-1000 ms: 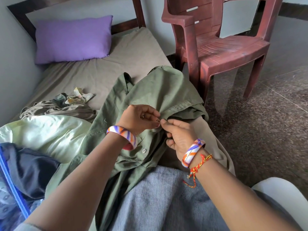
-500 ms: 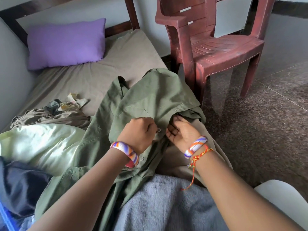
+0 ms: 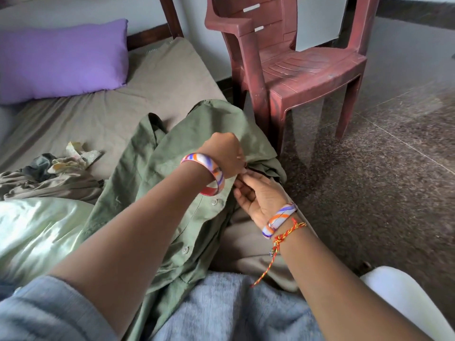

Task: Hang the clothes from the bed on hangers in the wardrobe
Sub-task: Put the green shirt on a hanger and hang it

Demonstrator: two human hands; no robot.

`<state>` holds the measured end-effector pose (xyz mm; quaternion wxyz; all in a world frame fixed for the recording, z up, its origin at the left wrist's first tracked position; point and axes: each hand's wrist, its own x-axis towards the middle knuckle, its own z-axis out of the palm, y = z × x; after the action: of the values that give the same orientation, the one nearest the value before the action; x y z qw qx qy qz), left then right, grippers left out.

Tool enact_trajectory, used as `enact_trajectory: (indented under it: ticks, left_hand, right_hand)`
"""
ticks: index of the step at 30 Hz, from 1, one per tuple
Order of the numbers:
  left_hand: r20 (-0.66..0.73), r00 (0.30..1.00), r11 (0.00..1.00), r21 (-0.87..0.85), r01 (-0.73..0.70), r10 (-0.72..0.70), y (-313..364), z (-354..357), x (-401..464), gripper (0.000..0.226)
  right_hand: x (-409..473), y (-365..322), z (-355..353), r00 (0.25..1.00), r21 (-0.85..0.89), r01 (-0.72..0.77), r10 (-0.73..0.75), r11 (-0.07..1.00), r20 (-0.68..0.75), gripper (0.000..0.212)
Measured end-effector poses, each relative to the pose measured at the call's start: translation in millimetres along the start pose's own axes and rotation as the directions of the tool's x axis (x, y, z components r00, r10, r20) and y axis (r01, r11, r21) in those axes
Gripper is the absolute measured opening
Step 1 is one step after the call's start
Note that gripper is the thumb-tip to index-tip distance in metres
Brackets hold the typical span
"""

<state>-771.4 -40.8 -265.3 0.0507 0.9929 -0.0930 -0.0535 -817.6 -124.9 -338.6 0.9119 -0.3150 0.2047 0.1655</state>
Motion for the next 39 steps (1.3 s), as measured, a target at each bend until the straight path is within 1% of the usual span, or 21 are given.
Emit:
enact_trajectory:
  ticks: [2, 4, 8, 11, 13, 15, 17, 18, 20, 23, 27, 30, 32, 36, 39]
  left_hand:
    - [-0.020, 1.000, 1.000, -0.009, -0.005, 0.005, -2.1, -0.5, -0.7, 0.023]
    - [-0.038, 0.999, 0.999, -0.034, 0.016, -0.017, -5.0, -1.7, -2.5, 0.023]
    - [-0.024, 0.999, 0.998, -0.051, 0.047, -0.049, -6.2, -6.5, -6.1, 0.016]
    - [0.016, 0.999, 0.998, -0.062, 0.030, -0.029, -5.2, -10.7, -7.0, 0.020]
    - [0.050, 0.999, 0.999, -0.032, 0.022, -0.020, -4.6, -11.6, -7.3, 0.022]
    - [0.064, 0.997, 0.999, 0.043, 0.029, -0.032, -4.1, -8.9, -6.6, 0.024]
    - [0.024, 0.996, 0.991, 0.111, 0.080, -0.083, -4.8, -6.5, -5.9, 0.025]
    - [-0.002, 0.994, 0.988, 0.111, 0.109, -0.110, -5.5, -6.3, -5.5, 0.024]
    - [-0.018, 0.990, 0.989, 0.038, 0.142, -0.142, -7.4, -7.1, -4.1, 0.024]
    - [0.045, 0.993, 0.990, -0.085, 0.117, -0.113, -9.1, -8.3, -2.9, 0.030]
    - [0.096, 0.993, 0.979, -0.184, 0.085, -0.068, -12.0, -10.7, -3.5, 0.021]
    - [0.103, 0.993, 0.957, -0.280, 0.078, -0.051, -15.5, -12.5, -4.6, 0.013]
    - [0.092, 0.995, 0.953, -0.299, 0.058, -0.032, -15.6, -12.1, -6.3, 0.014]
    - [0.075, 0.997, 0.954, -0.294, 0.049, -0.028, -18.1, -8.0, -6.8, 0.017]
    - [0.006, 1.000, 0.949, -0.314, 0.021, -0.020, -21.2, -3.7, -8.6, 0.014]
  right_hand:
    - [0.2, -2.7, -0.6, 0.999, 0.034, -0.027, 0.026, 0.999, 0.024, 0.012]
    - [0.8, -5.2, 0.0, 0.998, 0.050, -0.051, 0.049, 0.997, 0.043, 0.015]
    - [-0.3, -6.6, 1.4, 0.996, -0.045, -0.077, 0.078, 0.996, 0.031, 0.018]
    - [-2.3, -7.5, 1.8, 0.996, -0.043, -0.094, 0.094, 0.995, 0.001, 0.017]
    - [-3.9, -8.2, 3.2, 0.995, -0.028, -0.103, 0.103, 0.994, -0.002, 0.015]
    - [-4.0, -8.2, 5.5, 0.995, -0.053, -0.094, 0.093, 0.994, -0.018, 0.014]
    - [-2.0, -8.1, 8.2, 0.996, -0.112, -0.054, 0.045, 0.992, -0.074, 0.015]
    - [-1.1, -8.5, 9.6, 0.994, -0.140, -0.025, 0.010, 0.990, -0.109, 0.017]
    - [1.0, -10.0, 13.0, 0.987, -0.199, 0.033, -0.064, 0.979, -0.150, 0.021]
    - [0.3, -13.9, 20.7, 0.985, -0.275, 0.084, -0.122, 0.958, -0.122, 0.022]
    - [-2.4, -18.0, 25.9, 0.994, -0.248, 0.079, -0.095, 0.966, -0.053, 0.026]
    - [-4.9, -16.6, 22.3, 0.996, -0.214, 0.060, -0.073, 0.975, -0.053, 0.023]
    - [-6.3, -14.8, 19.7, 0.994, -0.195, 0.075, -0.089, 0.978, -0.066, 0.022]
    - [-8.2, -15.4, 18.0, 0.989, -0.141, 0.103, -0.117, 0.985, -0.091, 0.027]
    - [-8.4, -18.5, 19.1, 0.986, -0.125, 0.118, -0.131, 0.985, -0.099, 0.030]
